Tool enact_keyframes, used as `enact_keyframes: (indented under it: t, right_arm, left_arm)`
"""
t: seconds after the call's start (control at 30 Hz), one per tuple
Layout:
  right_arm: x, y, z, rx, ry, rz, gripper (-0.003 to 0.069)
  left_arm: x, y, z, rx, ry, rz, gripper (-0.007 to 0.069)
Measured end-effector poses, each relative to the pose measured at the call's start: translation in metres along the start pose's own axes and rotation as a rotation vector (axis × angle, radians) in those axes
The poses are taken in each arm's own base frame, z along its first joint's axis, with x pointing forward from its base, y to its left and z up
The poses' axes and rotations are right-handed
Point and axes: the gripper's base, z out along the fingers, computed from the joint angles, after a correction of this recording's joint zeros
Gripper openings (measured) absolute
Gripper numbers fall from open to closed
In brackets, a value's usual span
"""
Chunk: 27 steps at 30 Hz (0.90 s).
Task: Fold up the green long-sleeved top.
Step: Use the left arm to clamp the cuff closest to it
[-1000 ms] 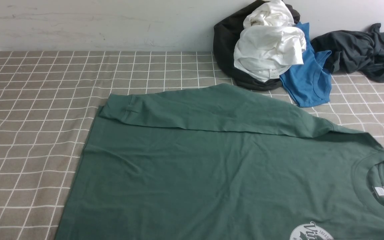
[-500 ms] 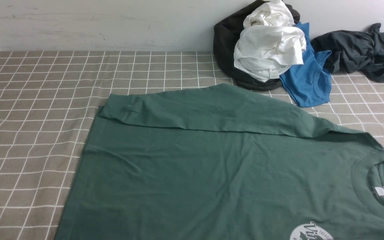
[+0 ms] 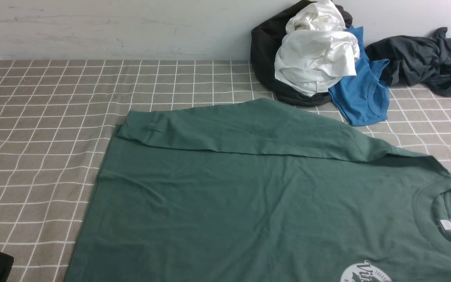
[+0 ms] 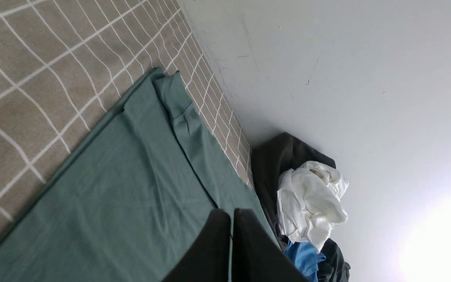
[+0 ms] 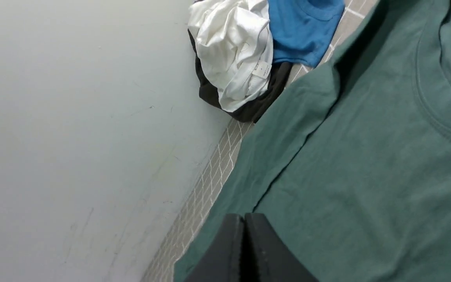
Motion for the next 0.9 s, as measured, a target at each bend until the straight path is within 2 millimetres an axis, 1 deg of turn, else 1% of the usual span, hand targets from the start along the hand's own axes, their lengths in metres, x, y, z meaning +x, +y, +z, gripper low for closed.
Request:
enact_keyframes:
  t: [0.07,0.1,0.17,0.2,0.23,0.27,0.3,0.33,0.37,0.4,0.43,0.47,0.57,0.6,0.63,0.67,0.7,0.77,0.8,0.83,0.87,0.9]
  right_arm:
    - [0.0,0.0,0.0,0.004,-0.002,-0.041,-0.0014]
    - [0.0,-0.001,0.0,0.007,-0.003,-0.077,-0.0014]
    - [-0.001,-0.001,0.0,0.005,-0.011,-0.096,-0.0014]
    - [-0.001,-0.001,0.0,0.005,-0.013,-0.103,-0.0014]
    - [-0.002,0.0,0.0,0.001,-0.027,-0.14,-0.0014]
    - [-0.004,0.003,-0.001,-0.006,-0.036,-0.187,-0.0014]
    - [-0.007,0.008,-0.002,-0.014,-0.046,-0.242,-0.0014]
    - [-0.008,0.009,-0.002,-0.016,-0.048,-0.25,-0.0014]
    - [-0.016,0.021,-0.003,-0.022,-0.067,-0.351,-0.0014]
    - [-0.021,0.028,-0.003,-0.018,-0.074,-0.414,-0.0014]
    - [-0.028,0.039,-0.001,-0.004,-0.071,-0.485,-0.0014]
    - [-0.033,0.046,0.002,0.009,-0.065,-0.547,-0.0014]
    - [-0.051,0.073,0.018,0.063,0.0,-0.715,-0.0014]
    - [-0.058,0.083,0.028,0.088,0.065,-0.788,-0.0014]
    - [-0.062,0.09,0.034,0.101,0.102,-0.818,-0.0014]
    - [-0.063,0.092,0.036,0.104,0.115,-0.824,-0.0014]
    - [-0.068,0.104,0.049,0.123,0.222,-0.87,-0.0014]
    - [-0.07,0.114,0.059,0.122,0.339,-0.902,-0.0014]
    - [-0.068,0.12,0.065,0.117,0.425,-0.914,-0.0014]
    - [-0.065,0.125,0.07,0.106,0.512,-0.932,-0.0014]
    - [-0.065,0.126,0.07,0.104,0.527,-0.936,-0.0014]
    - [-0.058,0.129,0.073,0.085,0.635,-0.963,-0.0014]
  left_arm:
    - [0.0,0.0,0.0,0.0,0.0,0.005,-0.0007]
    - [0.0,-0.001,0.0,0.003,0.002,0.044,-0.0007]
    - [-0.003,-0.012,-0.003,0.03,0.005,0.145,-0.0007]
    - [-0.003,-0.014,-0.003,0.034,0.005,0.146,-0.0007]
    - [-0.006,-0.026,-0.007,0.066,0.003,0.252,-0.0007]
    - [-0.01,-0.043,-0.012,0.105,-0.007,0.376,-0.0007]
    - [-0.013,-0.055,-0.015,0.12,0.001,0.469,-0.0007]
    - [-0.013,-0.058,-0.015,0.121,0.004,0.488,-0.0007]
    - [-0.016,-0.075,-0.015,0.104,0.063,0.641,-0.0007]
    - [-0.018,-0.083,-0.013,0.081,0.107,0.731,-0.0007]
    - [-0.022,-0.095,-0.007,0.043,0.192,0.813,-0.0007]
    - [-0.025,-0.103,-0.002,0.008,0.257,0.888,-0.0007]
    - [-0.039,-0.128,0.02,-0.11,0.494,1.038,-0.0007]
    - [-0.046,-0.136,0.03,-0.168,0.585,1.098,-0.0007]
    - [-0.05,-0.141,0.037,-0.193,0.631,1.117,-0.0007]
    - [-0.051,-0.141,0.038,-0.206,0.657,1.131,-0.0007]
    - [-0.054,-0.145,0.052,-0.248,0.761,1.172,-0.0004]
    - [-0.047,-0.141,0.065,-0.273,0.899,1.212,0.0008]
    - [-0.042,-0.138,0.071,-0.279,0.961,1.231,0.0018]
    - [-0.028,-0.131,0.079,-0.274,1.073,1.262,0.0042]
    - [-0.026,-0.13,0.08,-0.273,1.089,1.269,0.0047]
    - [-0.012,-0.122,0.087,-0.275,1.192,1.314,0.0081]
